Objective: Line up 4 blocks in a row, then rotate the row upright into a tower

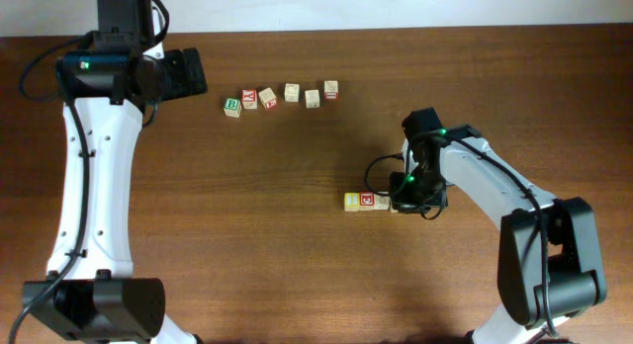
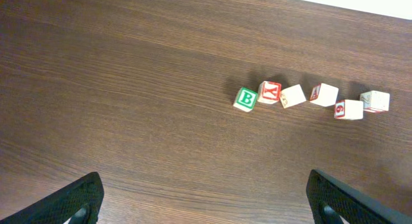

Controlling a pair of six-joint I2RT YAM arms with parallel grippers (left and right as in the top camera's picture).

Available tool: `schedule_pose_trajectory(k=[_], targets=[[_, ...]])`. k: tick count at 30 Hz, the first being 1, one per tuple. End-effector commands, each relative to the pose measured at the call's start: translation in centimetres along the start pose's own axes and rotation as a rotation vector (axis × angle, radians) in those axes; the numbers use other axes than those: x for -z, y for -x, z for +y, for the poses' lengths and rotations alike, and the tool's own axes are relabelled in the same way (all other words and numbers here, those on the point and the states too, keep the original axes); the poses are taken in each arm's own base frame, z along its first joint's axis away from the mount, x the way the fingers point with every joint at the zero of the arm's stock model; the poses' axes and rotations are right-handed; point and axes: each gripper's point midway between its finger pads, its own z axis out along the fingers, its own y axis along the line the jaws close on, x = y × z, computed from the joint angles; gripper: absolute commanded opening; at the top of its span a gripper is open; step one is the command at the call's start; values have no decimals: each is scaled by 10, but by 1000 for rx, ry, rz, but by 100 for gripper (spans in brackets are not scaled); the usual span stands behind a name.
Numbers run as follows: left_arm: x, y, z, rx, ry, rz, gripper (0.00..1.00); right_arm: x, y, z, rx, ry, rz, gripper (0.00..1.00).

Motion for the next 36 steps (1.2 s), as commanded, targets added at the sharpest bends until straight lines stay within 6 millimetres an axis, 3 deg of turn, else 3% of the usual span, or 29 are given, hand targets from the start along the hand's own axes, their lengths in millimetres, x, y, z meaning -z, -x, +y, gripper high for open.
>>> schedule_pose_trajectory(k=[1,8,12,15,25,28,30,31,32,33,34,36], targets=[[5,3,-4,13,-22,-10,99,-7,-6,5,-6,41,31,8],[5,2,-4,13,-21,-7,99,1,-5,9,-41,48,40,8],[5,2,-4,13,-21,-7,99,-3,-10,5,-40,33,52,8],[5,2,-4,13,-21,-7,99,-5,-3,2,-28,2,17,8],[5,2,-4,13,-21,-7,99,-7,1,20,37,2,-15,5],[5,2,-4,13,-21,-6,99,36,10,31,19,41,-19,4],[5,-2,-11,11,-62,15,98,90,25,41,62,93,-106,4],[6,-6,-16,11,-97,32,73,105,27,45,72,120,-129,4],[7,-14,-34,11,-198,73,29,139,34,48,90,176,-195,4],[6,-18,-42,10,-240,96,9,153,37,46,97,192,-228,4],[2,-26,-52,2,-269,129,0,167,40,35,135,185,-273,4],[-11,-42,-64,-24,-275,192,0,164,38,8,104,125,-257,5]])
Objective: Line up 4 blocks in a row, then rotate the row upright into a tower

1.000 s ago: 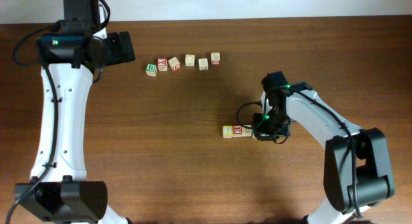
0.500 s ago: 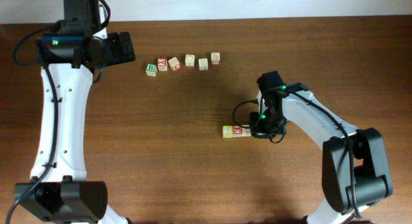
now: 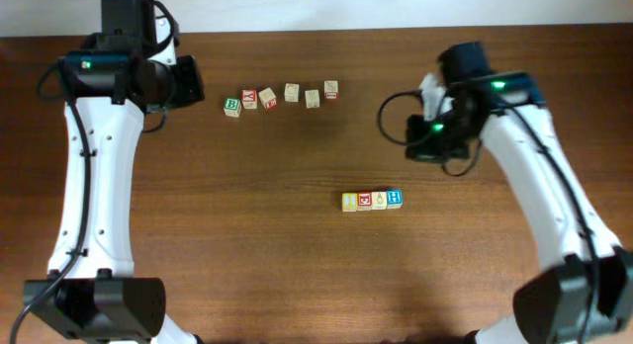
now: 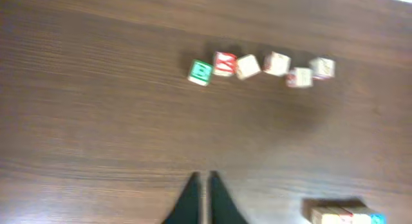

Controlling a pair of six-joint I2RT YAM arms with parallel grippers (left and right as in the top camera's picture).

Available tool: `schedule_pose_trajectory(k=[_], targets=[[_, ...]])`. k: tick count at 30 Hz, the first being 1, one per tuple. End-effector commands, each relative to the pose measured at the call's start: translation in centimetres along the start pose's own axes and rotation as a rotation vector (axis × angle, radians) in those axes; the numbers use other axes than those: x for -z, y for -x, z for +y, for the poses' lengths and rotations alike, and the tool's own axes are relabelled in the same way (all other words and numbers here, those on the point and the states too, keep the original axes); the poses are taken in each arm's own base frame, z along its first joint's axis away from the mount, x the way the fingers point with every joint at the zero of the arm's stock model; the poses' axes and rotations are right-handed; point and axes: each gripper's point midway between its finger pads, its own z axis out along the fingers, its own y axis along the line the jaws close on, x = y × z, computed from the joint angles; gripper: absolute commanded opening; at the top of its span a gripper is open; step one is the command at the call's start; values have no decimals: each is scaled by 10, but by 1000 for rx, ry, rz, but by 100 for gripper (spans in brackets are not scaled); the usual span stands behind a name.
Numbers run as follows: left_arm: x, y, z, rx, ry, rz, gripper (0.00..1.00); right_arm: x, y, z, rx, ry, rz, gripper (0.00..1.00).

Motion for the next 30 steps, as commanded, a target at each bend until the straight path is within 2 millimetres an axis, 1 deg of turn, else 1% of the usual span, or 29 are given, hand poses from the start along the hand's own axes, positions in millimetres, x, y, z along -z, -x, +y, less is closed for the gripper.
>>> schedule_pose_trajectory(k=[1,2,5,6,7,8,10,11,12,13,15,17,22,24,26,30], targets=[[-34,-29,-33,-35,-86,134,0,6,-5,-29,1,-43,14,5],[-51,-45,-45,-62,-91,194,0,-4,-11,-42,-34,-49,45,4],[-78,-76,-69,-104,-96,291,0,-32,-20,-51,-45,-40,73,5],[-87,-88,-73,-89,-87,332,0,-48,-26,-56,-52,-38,83,5],[-104,-111,-74,-43,-66,403,0,-67,-34,-63,-62,-34,87,5],[-111,-119,-76,-45,-76,428,0,-77,-36,-66,-84,-31,84,5],[-126,-136,-87,-63,-117,448,0,-92,-43,-63,-93,19,95,4],[-133,-145,-98,-68,-164,461,0,-101,-46,-62,-99,43,112,5],[-136,-155,-108,-72,-213,476,0,-105,-48,-63,-103,46,121,5],[-141,-162,-115,-77,-245,486,0,-111,-47,-64,-106,48,129,5],[-151,-182,-119,-110,-274,507,0,-117,-45,-66,-104,48,127,5],[-154,-198,-130,-130,-362,534,0,-120,-46,-67,-108,47,138,5],[-162,-213,-134,-145,-385,539,0,-122,-45,-68,-98,47,132,5],[-161,-221,-141,-167,-389,551,0,-122,-43,-68,-96,47,127,5],[-162,-233,-154,-216,-397,547,0,-122,-43,-68,-96,47,127,4],[-173,-245,-150,-181,-373,552,0,-122,-43,-68,-97,44,127,5]])
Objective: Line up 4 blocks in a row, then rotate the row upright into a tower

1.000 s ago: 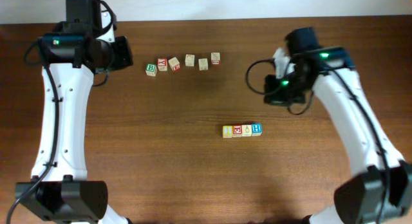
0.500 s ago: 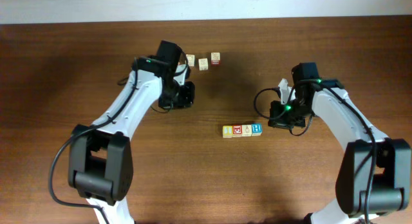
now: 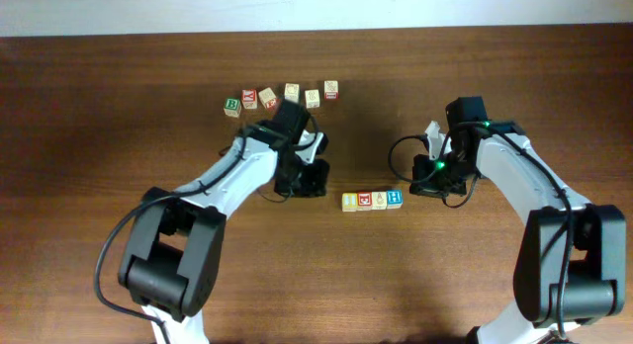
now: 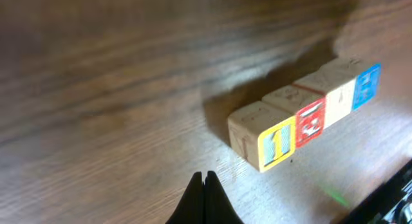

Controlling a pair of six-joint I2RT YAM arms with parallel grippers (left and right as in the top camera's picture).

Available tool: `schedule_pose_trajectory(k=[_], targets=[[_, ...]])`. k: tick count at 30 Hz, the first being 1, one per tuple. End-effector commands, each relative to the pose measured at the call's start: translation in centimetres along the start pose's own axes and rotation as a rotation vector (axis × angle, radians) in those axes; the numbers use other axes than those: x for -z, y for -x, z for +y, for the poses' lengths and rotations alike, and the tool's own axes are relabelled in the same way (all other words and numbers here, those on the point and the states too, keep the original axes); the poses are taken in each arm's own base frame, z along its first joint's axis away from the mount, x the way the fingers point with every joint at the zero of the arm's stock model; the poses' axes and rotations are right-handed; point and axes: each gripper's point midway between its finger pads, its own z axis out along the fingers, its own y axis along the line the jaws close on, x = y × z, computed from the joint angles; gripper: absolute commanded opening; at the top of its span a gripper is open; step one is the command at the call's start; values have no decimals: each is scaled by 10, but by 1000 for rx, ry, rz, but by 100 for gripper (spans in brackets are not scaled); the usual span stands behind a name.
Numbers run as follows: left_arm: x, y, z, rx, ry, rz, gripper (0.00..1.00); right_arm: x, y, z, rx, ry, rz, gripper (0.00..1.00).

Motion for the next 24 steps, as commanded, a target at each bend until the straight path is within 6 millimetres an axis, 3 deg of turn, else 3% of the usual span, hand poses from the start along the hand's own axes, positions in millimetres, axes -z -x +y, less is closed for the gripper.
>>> schedule_pose_trajectory(k=[1,7,16,24], targets=[[-10,-9,8,37,9,20,0,-3,-3,-1,-10,4,11,5],[-20,-15,-15,-24,-19,30,0,-16,-8,-7,-91,-2,57,5],[-36,-12,-11,61,-18,35,0,-18,-8,-7,-91,2,61,4],[-36,-8,-11,56,-23,22,0,-24,-12,11,-41,18,75,5]])
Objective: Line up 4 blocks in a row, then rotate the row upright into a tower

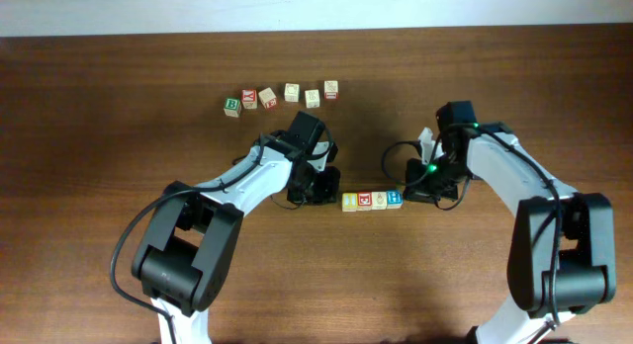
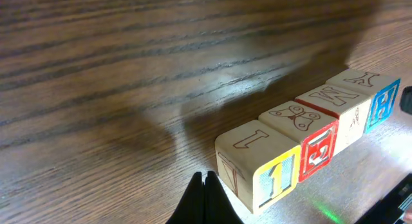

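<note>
Four lettered wooden blocks lie in one touching row (image 1: 372,200) at mid table. From the left they are a yellow "1" block (image 2: 259,165), a red "E" block (image 2: 313,137), a plain-faced block (image 2: 351,114) and a blue "H" block (image 2: 378,98). My left gripper (image 1: 331,193) is low at the row's left end. Its fingers (image 2: 206,188) are shut with nothing between them, tips beside the "1" block. My right gripper (image 1: 419,182) sits just right of the blue block; its jaws cannot be made out.
Several more letter blocks (image 1: 280,95) form a loose line at the back of the brown table (image 1: 119,235), with a green "B" block (image 1: 231,106) at its left end. Both arms reach in over the middle.
My left gripper has come closer to the row's left end, so the "1" block looks larger in the left wrist view. The right gripper has edged left toward the blue block. The row has not moved.
First my left gripper was open, high at the back left, while the right gripper was down on the row's right end. Then the right arm was raised away, all four blocks showed, and the left gripper was shut. Later both grippers were low, flanking the row, now closer.
</note>
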Controlling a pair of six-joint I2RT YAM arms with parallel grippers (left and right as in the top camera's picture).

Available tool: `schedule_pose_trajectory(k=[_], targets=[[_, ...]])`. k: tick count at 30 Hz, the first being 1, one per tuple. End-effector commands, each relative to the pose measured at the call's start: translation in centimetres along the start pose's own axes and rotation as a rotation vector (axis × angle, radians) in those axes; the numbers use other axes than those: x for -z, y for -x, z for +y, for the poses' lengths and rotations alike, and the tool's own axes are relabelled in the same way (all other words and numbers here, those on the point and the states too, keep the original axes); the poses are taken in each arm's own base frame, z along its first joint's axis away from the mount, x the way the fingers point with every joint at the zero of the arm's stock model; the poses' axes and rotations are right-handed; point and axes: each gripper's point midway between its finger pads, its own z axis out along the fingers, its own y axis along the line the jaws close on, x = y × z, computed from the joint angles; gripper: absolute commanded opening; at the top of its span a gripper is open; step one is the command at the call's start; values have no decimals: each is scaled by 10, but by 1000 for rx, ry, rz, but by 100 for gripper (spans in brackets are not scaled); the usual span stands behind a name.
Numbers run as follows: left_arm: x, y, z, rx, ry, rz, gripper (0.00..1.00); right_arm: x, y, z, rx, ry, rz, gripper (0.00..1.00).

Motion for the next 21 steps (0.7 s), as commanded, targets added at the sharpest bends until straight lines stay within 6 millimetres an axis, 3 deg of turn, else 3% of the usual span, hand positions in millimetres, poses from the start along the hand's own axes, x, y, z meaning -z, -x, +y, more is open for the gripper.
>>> schedule_pose_trajectory(k=[1,7,11,16,21], targets=[[-5,-5,1,11,-8,19,0,-5,-3,3,2,-1,11,5],[-5,-5,1,11,-8,19,0,1,5,-14,-23,-27,-17,5],[-5,-5,-1,28,-16,22,0,-1,3,-15,-21,-28,-9,4],[-5,-5,-6,73,-46,28,0,-16,-12,-19,-45,-8,48,5],[-2,-7,-13,79,-92,48,0,-16,-11,-18,-42,-4,43,5]])
